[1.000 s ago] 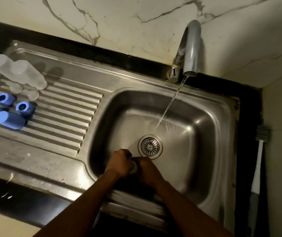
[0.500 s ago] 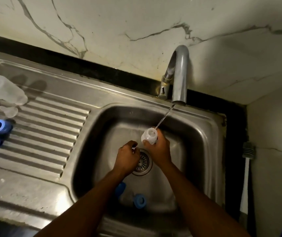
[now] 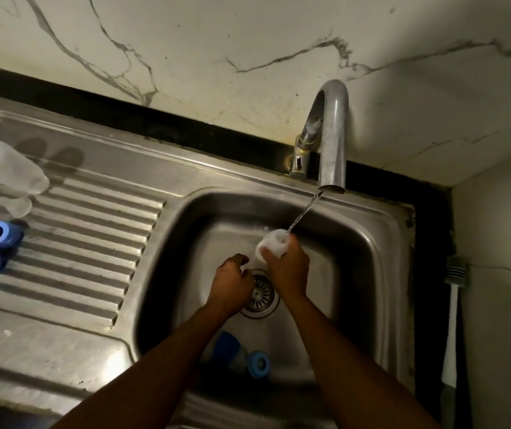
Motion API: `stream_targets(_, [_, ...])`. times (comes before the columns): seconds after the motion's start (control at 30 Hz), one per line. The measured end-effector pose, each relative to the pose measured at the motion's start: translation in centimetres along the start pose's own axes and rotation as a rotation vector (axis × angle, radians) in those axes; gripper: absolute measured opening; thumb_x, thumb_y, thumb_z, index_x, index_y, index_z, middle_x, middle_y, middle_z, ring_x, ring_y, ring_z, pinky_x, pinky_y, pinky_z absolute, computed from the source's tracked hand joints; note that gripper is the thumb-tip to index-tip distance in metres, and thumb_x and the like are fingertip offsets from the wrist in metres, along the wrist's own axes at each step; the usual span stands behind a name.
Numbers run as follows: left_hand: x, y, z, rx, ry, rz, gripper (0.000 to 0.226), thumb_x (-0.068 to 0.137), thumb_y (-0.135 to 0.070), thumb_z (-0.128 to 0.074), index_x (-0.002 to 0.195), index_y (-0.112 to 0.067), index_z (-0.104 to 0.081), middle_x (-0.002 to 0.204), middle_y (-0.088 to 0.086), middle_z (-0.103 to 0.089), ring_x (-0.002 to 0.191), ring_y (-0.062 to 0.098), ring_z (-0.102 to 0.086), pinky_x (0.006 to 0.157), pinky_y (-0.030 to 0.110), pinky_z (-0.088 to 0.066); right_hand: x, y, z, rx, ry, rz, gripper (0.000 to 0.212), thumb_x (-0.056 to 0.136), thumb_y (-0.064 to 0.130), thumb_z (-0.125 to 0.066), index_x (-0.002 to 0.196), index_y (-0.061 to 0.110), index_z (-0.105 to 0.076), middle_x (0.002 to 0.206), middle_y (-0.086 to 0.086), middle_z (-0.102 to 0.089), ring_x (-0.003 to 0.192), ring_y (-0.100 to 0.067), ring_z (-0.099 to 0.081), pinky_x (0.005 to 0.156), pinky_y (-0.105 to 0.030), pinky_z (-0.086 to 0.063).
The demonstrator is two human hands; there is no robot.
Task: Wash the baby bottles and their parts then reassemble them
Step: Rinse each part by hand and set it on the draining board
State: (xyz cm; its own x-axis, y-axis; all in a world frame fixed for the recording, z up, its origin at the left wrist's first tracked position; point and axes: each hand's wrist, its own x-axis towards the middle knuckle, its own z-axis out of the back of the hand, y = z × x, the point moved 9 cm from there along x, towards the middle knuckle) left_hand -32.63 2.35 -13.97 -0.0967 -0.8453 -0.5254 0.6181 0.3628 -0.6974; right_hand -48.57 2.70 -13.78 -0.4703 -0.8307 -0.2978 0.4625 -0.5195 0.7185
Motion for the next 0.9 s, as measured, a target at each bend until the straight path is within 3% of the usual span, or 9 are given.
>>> stream_targets(0.1, [-0.3, 0.1, -0.1, 0.013, -0.003, -0.009, 0.038, 0.101, -0.010, -0.051, 0.139, -0.013, -0.053, 0.140, 0.006, -0.057, 0.106, 0.014, -0.060, 0.074, 0.014, -0.046, -0.1, -0.7, -1.7, -0.068, 0.111, -0.033, 0.050, 0.081, 0.034, -0.080, 0.126, 0.022, -0.060, 0.117, 0.002, -0.067, 0.106, -0.017, -0.065, 0.077, -0.022, -0.049])
stream_targets(0.23, [-0.7, 0.6, -0.4, 0.027, 0.007, -0.009, 0.039, 0.100, -0.009, -0.052, 0.139, -0.011, -0.053, 0.140, 0.008, -0.057, 0.120, 0.021, -0.059, 0.086, 0.022, -0.048, 0.1, -1.7, -1.6, -0.041, 0.121, -0.122, 0.058, 0.080, 0.035, -0.080, 0.131, 0.020, -0.056, 0.123, -0.004, -0.066, 0.111, -0.026, -0.063, 0.083, -0.029, -0.051])
stream_targets(0.5, [-0.1, 0.7, -0.9, 0.021, 0.010, 0.011, 0.043, 0.100, -0.011, -0.054, 0.143, -0.012, -0.049, 0.145, 0.008, -0.053, 0.125, 0.023, -0.056, 0.098, 0.031, -0.051, 0.9, -1.5, -1.3, -0.112, 0.225, -0.113, 0.055, 0.079, 0.036, -0.080, 0.127, 0.021, -0.059, 0.118, -0.001, -0.067, 0.104, -0.021, -0.065, 0.075, -0.024, -0.046])
stream_targets(0.57, [0.0, 0.2, -1.1, 0.017, 0.007, -0.003, 0.044, 0.101, -0.014, -0.053, 0.144, -0.012, -0.047, 0.146, 0.009, -0.052, 0.127, 0.024, -0.055, 0.102, 0.035, -0.050, 1.1, -1.7, -1.6, -0.138, 0.268, -0.120, 0.055, 0.079, 0.041, -0.078, 0.127, 0.020, -0.059, 0.116, -0.003, -0.068, 0.099, -0.021, -0.065, 0.075, -0.027, -0.051])
stream_targets(0.63, [-0.1, -0.4, -1.2, -0.021, -0.022, -0.015, 0.048, 0.101, -0.019, -0.055, 0.147, -0.014, -0.044, 0.147, 0.007, -0.050, 0.129, 0.022, -0.053, 0.104, 0.035, -0.048, 1.3, -2.9, -1.2, 0.093, 0.256, -0.296, 0.064, 0.081, 0.041, -0.075, 0.133, 0.014, -0.050, 0.119, -0.007, -0.065, 0.099, -0.022, -0.066, 0.080, -0.037, -0.059])
stream_targets(0.7, [-0.5, -1.4, -1.1, -0.087, -0.042, -0.085, 0.056, 0.099, -0.025, -0.061, 0.150, -0.017, -0.040, 0.149, 0.002, -0.048, 0.130, 0.019, -0.051, 0.104, 0.032, -0.046, 0.5, -3.2, -1.6, 0.353, 0.337, -0.478, 0.063, 0.085, 0.040, -0.072, 0.134, 0.011, -0.045, 0.114, -0.009, -0.067, 0.094, -0.025, -0.070, 0.072, -0.039, -0.062])
stream_targets(0.8, [-1.0, -4.0, -1.7, -0.190, 0.007, -0.248, 0.071, 0.091, -0.027, -0.073, 0.152, -0.021, -0.037, 0.145, -0.007, -0.046, 0.130, 0.009, -0.046, 0.105, 0.021, -0.042, -0.9, -2.0, -1.8, 0.681, 0.472, -0.586, 0.036, 0.098, 0.040, -0.056, 0.120, 0.012, -0.064, 0.094, -0.007, -0.074, 0.085, -0.022, -0.070, 0.068, -0.033, -0.058])
stream_targets(0.9, [-0.5, -6.7, -1.8, -0.209, -0.011, -0.329, 0.070, 0.088, -0.024, -0.077, 0.149, -0.020, -0.042, 0.140, -0.006, -0.050, 0.125, 0.007, -0.049, 0.103, 0.022, -0.044, -2.0, -1.5, -1.4, 0.945, 0.486, -0.701, 0.039, 0.099, 0.043, -0.052, 0.117, 0.011, -0.067, 0.099, -0.011, -0.073, 0.091, -0.024, -0.069, 0.075, -0.035, -0.056])
